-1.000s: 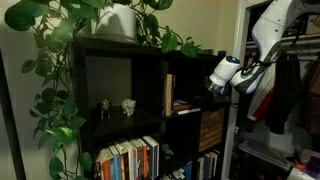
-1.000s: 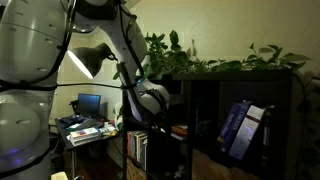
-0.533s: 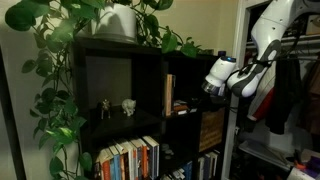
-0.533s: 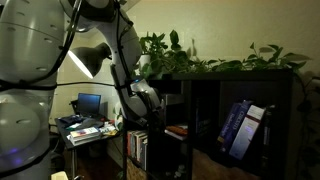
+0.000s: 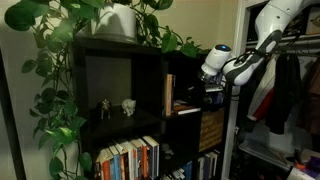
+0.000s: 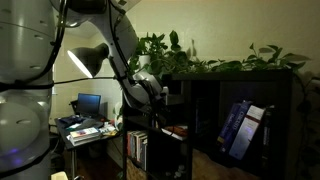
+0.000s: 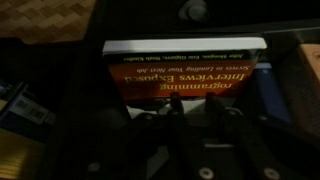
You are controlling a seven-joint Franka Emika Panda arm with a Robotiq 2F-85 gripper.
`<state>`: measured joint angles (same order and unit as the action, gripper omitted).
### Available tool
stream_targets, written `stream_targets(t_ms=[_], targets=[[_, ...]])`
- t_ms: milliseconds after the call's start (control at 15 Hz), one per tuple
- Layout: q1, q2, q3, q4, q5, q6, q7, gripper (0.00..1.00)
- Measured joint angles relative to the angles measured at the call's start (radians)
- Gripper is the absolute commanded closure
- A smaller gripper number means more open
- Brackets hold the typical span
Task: Lay down the book on the upper shelf
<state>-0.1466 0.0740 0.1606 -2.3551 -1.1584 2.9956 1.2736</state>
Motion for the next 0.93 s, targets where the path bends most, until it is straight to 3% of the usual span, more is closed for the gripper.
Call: stream_targets(t_ms=[200,933], targets=[[0.000,0.004,0.006,-0.010,0.100,-0.014,-0.075,1.00],[-0.001,0.033,0.017,-0.046,0.350,-0.024,-0.222,0.97]])
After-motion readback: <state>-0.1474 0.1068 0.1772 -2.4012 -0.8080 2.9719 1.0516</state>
